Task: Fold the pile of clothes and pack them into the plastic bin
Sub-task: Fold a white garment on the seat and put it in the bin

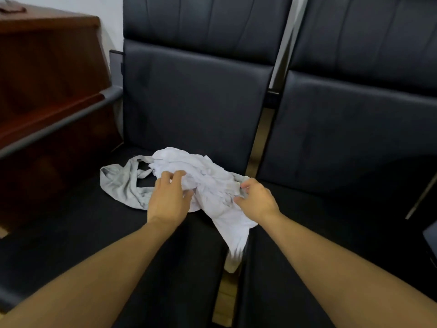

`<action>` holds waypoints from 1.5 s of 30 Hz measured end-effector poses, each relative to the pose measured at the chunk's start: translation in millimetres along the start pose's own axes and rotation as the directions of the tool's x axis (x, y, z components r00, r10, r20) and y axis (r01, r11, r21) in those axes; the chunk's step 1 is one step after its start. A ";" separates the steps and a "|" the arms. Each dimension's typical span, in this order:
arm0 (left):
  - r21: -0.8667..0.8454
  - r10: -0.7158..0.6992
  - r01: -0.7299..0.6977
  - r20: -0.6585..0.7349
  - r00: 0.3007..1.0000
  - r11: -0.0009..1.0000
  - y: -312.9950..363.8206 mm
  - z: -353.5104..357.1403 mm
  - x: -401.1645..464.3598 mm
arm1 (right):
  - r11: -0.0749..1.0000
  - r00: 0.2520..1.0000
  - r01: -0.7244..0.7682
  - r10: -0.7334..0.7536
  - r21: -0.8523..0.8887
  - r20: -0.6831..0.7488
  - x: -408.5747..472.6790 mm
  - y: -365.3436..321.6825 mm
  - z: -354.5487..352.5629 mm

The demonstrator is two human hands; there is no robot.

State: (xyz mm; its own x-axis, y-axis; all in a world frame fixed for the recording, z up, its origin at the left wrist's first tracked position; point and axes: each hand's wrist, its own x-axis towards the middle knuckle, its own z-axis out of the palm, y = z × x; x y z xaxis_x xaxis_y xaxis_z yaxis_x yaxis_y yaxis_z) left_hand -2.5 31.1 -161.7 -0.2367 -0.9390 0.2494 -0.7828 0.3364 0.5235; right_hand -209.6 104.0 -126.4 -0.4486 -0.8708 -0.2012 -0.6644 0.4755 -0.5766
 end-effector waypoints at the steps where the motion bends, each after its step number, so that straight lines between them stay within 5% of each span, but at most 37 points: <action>1: 0.021 0.065 -0.065 0.000 0.998 0.998 -2.1 2.0 4.3 | 0.999 0.999 -0.043 0.043 -0.001 0.027 5.8 -0.5 6.2; 6: 0.096 0.462 -0.502 0.277 0.843 0.859 1.6 29.3 5.1 | 0.993 0.982 -0.111 0.116 -0.043 0.151 24.5 14.7 37.7; 12: 0.209 0.292 -0.405 0.421 0.859 0.890 -8.3 41.2 17.7 | 0.958 0.938 -0.181 0.101 0.220 0.332 23.2 12.9 28.9; 17: 0.310 -0.014 -0.145 0.457 0.889 0.940 -10.2 28.3 29.0 | 0.995 0.940 -0.093 0.078 0.030 0.332 6.7 15.3 25.4; 23: 0.347 -0.271 0.149 0.334 0.903 0.926 -21.5 6.8 20.9 | 0.975 0.991 0.104 -0.119 0.197 0.065 -4.8 -14.7 11.7; 32: -0.082 -0.169 0.163 -0.075 0.983 0.983 38.2 -57.9 38.1 | 0.821 0.909 0.408 -0.406 0.400 -0.094 -21.9 -99.2 -52.8; 37: -0.296 -0.283 0.163 -0.426 0.859 0.941 63.6 -145.5 52.2 | 0.726 0.858 0.493 -0.498 0.480 -0.128 -47.5 -161.4 -101.9; 45: -0.577 -0.456 0.102 -0.512 0.728 0.811 107.2 -262.0 60.2 | 0.640 0.866 0.427 -0.492 0.639 -0.085 -104.4 -230.6 -140.9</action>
State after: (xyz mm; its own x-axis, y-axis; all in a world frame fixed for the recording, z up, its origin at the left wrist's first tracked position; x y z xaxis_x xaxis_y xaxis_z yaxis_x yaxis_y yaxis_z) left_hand 50.1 29.2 122.9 0.4794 -0.8004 0.3599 -0.3270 0.2176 0.9196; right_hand -93.8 102.9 139.1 -0.1125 -0.9777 0.1771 -0.2342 -0.1471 -0.9610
